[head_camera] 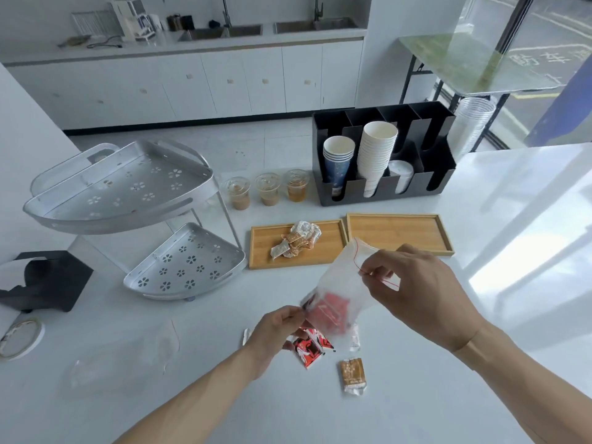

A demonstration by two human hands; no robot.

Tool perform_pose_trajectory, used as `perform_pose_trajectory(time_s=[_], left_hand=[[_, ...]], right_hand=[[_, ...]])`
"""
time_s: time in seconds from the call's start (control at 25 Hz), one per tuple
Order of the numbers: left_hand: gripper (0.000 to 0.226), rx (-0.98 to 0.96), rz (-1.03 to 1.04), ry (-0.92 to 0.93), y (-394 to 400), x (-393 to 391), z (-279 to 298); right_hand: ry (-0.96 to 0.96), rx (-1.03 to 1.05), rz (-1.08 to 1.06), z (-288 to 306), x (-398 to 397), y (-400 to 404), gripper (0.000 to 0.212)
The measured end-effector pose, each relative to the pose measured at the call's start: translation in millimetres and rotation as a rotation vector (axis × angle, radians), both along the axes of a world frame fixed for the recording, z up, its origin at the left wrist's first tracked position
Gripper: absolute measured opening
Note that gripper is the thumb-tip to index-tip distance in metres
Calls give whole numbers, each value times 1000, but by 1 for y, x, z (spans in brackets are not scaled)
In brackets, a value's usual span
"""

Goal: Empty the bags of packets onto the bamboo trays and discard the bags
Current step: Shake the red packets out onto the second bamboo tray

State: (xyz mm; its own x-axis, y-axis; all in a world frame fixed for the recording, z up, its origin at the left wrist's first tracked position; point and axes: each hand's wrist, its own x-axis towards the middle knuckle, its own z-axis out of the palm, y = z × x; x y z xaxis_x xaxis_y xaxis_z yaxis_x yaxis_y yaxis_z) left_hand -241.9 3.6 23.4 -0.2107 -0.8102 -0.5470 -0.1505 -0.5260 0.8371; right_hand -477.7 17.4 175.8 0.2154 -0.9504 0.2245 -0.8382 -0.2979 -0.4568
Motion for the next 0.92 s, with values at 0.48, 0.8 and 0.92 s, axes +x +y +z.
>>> perform_pose_trajectory(time_s=[0.48,0.8,0.92], left_hand=[[21,-424,7,-571,-153,-85,43],[19,-510,-243,-939,-247,-128,53],[19,-552,-307,-1045,-268,-145,51]], right_hand=[[-100,219,-115,-80,-148,-128,3],[-472,404,-335,-166,-180,-192,5],[-532,452,-386,-194,-181,-201,6]])
